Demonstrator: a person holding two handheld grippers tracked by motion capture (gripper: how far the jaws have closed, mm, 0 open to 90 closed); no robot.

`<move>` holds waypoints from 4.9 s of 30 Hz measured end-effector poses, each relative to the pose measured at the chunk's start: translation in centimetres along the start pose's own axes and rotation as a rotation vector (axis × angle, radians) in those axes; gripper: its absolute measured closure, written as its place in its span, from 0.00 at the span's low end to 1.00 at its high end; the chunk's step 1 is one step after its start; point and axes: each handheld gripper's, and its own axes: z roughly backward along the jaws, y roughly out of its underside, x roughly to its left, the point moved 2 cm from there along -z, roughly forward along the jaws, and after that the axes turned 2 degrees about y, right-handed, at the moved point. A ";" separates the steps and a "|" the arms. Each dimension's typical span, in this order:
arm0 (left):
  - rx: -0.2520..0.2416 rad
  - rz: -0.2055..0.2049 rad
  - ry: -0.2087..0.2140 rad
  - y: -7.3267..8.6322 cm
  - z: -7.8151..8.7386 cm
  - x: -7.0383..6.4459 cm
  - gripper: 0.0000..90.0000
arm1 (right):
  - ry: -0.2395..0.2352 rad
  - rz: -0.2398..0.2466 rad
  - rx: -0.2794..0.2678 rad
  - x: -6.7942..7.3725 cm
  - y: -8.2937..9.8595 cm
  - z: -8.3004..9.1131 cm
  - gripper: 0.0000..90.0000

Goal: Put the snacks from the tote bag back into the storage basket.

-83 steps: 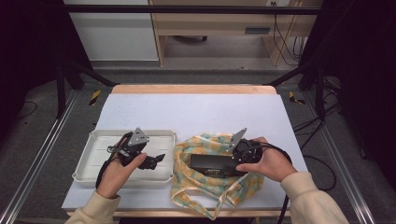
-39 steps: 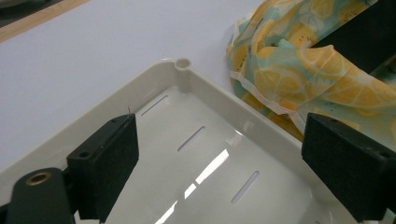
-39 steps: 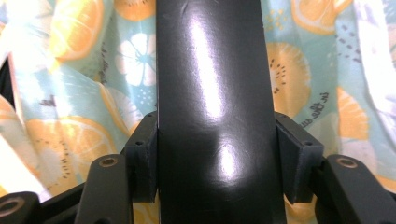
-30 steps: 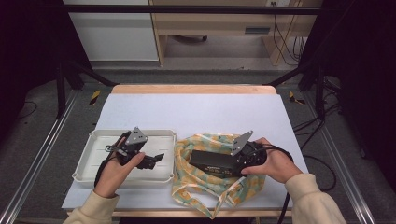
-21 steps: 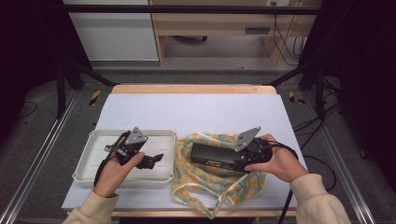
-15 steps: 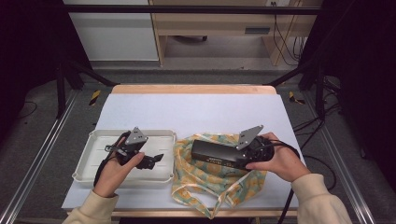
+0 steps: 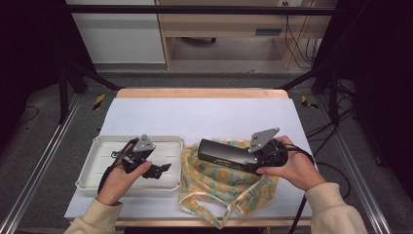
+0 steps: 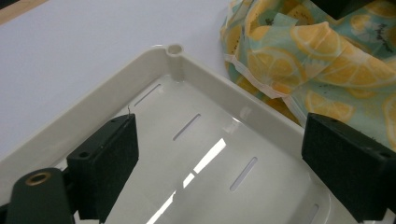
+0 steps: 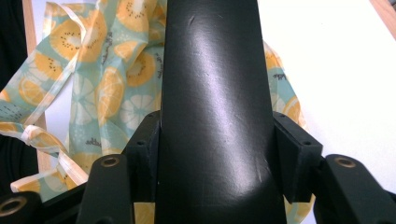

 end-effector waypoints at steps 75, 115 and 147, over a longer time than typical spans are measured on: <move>0.445 -0.648 0.285 -5.9 3.1 -1.3 0.25 | -0.165 0.173 0.015 4.6 -11.4 -5.9 0.48; 0.472 -0.674 0.291 -5.4 3.5 -0.7 0.48 | -0.067 0.053 -0.064 4.2 -9.7 -3.8 0.18; 0.415 -0.623 0.239 -4.3 7.9 2.5 0.48 | 0.325 -0.445 -0.145 1.7 -0.3 2.7 0.12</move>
